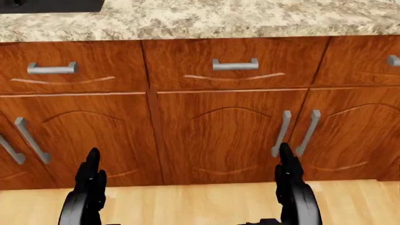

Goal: Move the drinks to the dining counter.

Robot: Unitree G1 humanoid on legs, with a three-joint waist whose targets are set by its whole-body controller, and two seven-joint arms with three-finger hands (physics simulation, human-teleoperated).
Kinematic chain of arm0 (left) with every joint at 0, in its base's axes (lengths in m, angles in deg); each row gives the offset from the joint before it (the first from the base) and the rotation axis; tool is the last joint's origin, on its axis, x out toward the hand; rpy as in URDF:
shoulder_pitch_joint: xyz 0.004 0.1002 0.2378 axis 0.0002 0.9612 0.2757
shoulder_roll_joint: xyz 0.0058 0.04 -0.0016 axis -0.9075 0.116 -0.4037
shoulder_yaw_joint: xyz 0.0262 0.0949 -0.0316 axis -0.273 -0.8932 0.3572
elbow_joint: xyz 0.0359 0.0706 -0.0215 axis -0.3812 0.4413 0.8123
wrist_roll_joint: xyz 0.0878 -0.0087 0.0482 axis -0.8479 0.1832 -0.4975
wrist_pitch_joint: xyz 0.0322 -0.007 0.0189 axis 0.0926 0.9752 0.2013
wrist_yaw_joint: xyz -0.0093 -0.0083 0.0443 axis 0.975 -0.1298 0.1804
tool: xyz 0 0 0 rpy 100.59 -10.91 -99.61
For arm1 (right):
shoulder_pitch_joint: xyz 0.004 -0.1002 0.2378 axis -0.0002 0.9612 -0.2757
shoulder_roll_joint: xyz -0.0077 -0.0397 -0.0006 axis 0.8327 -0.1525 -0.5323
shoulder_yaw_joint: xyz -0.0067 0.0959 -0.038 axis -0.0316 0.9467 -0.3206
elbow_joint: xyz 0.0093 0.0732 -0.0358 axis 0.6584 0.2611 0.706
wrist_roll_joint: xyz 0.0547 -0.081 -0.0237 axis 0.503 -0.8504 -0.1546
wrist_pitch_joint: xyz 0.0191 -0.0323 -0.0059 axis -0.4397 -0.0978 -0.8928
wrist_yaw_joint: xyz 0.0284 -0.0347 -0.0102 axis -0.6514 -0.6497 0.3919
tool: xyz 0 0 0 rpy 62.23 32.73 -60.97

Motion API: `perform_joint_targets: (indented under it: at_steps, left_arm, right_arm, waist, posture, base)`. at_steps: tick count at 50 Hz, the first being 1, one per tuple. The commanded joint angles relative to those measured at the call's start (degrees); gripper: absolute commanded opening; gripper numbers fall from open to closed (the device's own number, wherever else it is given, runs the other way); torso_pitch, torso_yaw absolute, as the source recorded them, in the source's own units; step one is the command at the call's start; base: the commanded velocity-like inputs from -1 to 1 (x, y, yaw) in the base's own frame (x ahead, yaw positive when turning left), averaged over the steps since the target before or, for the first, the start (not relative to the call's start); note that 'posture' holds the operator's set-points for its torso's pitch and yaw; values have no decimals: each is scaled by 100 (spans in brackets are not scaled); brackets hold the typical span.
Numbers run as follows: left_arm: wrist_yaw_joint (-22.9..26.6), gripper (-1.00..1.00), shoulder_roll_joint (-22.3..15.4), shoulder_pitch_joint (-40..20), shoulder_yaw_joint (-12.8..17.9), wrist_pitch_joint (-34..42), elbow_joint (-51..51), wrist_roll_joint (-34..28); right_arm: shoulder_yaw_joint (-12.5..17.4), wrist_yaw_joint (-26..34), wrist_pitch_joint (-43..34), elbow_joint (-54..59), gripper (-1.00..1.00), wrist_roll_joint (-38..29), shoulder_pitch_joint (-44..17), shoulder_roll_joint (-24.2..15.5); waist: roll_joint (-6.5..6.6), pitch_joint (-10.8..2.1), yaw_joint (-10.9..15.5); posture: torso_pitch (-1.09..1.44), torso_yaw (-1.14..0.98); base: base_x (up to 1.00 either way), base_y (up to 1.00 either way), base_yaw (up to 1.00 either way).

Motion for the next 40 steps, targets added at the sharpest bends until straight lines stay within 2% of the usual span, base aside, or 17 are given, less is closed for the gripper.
perform_joint_targets:
  at_steps: [1,3,5,7,8,12,18,23,24,25,27,28,29,30,36,39,40]
  left_arm:
    - [65,100,13,-128,-97,92,-1041,67]
    - [65,100,36,-95,-158,244,-1279,30]
    - [20,100,17,-74,-225,257,-1387,-154]
    - [43,100,35,-138,-195,331,-1404,-110]
    - [47,100,46,-136,-206,393,-1478,-102]
    - [18,100,86,-38,-404,653,-1970,-298]
    - [51,100,45,-257,-294,1690,-3080,-234]
    - [65,100,-11,-759,-237,2735,-3912,-238]
    - [60,100,-12,-804,-229,2787,-3948,-242]
    - [55,100,-13,-901,-215,2929,-4037,-232]
    - [54,100,-14,-908,-214,2938,-4043,-231]
    - [54,100,-52,-1204,-198,3388,-4274,-237]
    - [48,100,-52,-1297,-202,3564,-4391,-233]
    - [50,100,-57,-1348,-205,3620,-4420,-229]
    - [50,100,-99,-1760,-181,4210,-4755,-214]
    - [49,100,-130,-1883,-164,4366,-4842,-202]
    - [55,100,-135,-1891,-158,4355,-4829,-196]
  right_arm:
    - [-7,43,449,-266,100,19,-263,-25]
    - [-11,39,472,-246,100,0,-271,-26]
    - [-48,14,460,-358,100,-69,-210,-20]
    - [-44,33,425,-399,100,-52,-236,-18]
    - [-54,35,455,-394,100,-62,-219,-12]
    - [-122,1,488,-553,100,-161,-121,17]
    - [29,29,-183,-1398,100,10,-138,-43]
    - [155,236,-992,-2485,100,357,-110,-87]
    - [160,243,-1085,-2591,100,372,-107,-86]
    - [184,251,-1156,-2649,100,376,-146,-103]
    - [188,255,-1162,-2653,100,373,-149,-100]
    - [287,342,-1586,-3064,100,551,-255,-171]
    - [302,355,-1622,-3120,100,534,-272,-184]
    - [334,373,-1624,-3104,100,546,-301,-187]
    - [402,409,-2052,-3467,100,592,-447,-245]
    - [410,408,-2175,-3587,100,570,-500,-246]
    - [400,399,-2216,-3630,100,524,-496,-260]
  waist:
    - [-45,-5,-12]
    - [6,-363,35]
    - [-51,-107,25]
    - [-54,-387,48]
    - [-50,-423,53]
    - [-28,-451,50]
    - [-32,-493,48]
    - [-41,-518,55]
    - [-19,-604,64]
    - [59,-523,-20]
    - [30,-463,17]
    - [38,-483,-59]
    - [14,-380,-25]
    - [-14,-357,-28]
    - [-92,-344,-205]
    - [46,-318,-246]
    - [70,-269,-66]
  posture:
    - [0,0]
    - [0,0]
    - [0,0]
    - [0,0]
    - [0,0]
    - [0,0]
    - [0,0]
    - [0,0]
    - [0,0]
    - [0,0]
    - [0,0]
    - [0,0]
    - [0,0]
    - [0,0]
    - [0,0]
    - [0,0]
    - [0,0]
  base:
    - [0,0,0]
    - [0,0,0]
    - [0,0,0]
    - [0,0,0]
    - [0,0,0]
    - [0,0,0]
    - [0,0,0]
    - [0,0,0]
    - [0,-18,0]
    - [0,0,-52]
    - [0,0,-52]
    - [10,0,-100]
    - [10,0,-100]
    - [10,0,-100]
    - [10,0,-100]
    - [10,0,-100]
    - [10,-70,0]
